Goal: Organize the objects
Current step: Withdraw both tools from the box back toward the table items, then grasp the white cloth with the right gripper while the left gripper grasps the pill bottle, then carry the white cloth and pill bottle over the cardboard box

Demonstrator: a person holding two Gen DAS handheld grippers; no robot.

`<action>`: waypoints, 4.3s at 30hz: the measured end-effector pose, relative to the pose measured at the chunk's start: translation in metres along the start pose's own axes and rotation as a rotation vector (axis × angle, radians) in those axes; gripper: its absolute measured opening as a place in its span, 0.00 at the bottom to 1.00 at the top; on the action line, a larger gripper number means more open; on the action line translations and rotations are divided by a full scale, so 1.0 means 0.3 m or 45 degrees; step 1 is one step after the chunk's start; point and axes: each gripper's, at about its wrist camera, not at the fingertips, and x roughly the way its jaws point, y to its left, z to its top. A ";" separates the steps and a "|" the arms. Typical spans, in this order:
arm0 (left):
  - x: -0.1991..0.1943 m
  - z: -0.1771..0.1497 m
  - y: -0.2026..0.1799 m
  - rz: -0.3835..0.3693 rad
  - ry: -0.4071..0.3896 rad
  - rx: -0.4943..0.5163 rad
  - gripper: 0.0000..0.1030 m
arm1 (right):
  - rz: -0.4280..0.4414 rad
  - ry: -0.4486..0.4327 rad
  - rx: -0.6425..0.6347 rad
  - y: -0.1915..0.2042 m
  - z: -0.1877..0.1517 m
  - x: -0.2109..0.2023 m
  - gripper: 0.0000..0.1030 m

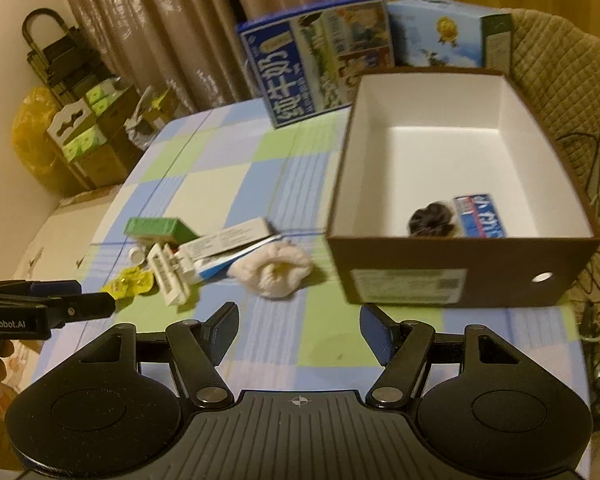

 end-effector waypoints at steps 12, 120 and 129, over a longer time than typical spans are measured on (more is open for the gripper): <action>-0.063 -0.051 0.220 0.117 -0.005 -0.100 0.82 | 0.035 0.053 -0.048 0.131 -0.030 0.116 0.63; 0.141 0.140 0.116 -0.152 -0.075 0.318 0.45 | -0.185 -0.115 0.130 -0.092 -0.070 -0.036 0.32; 0.164 0.205 -0.201 -0.277 -0.129 0.431 0.45 | -0.159 -0.197 0.174 -0.214 -0.025 -0.148 0.32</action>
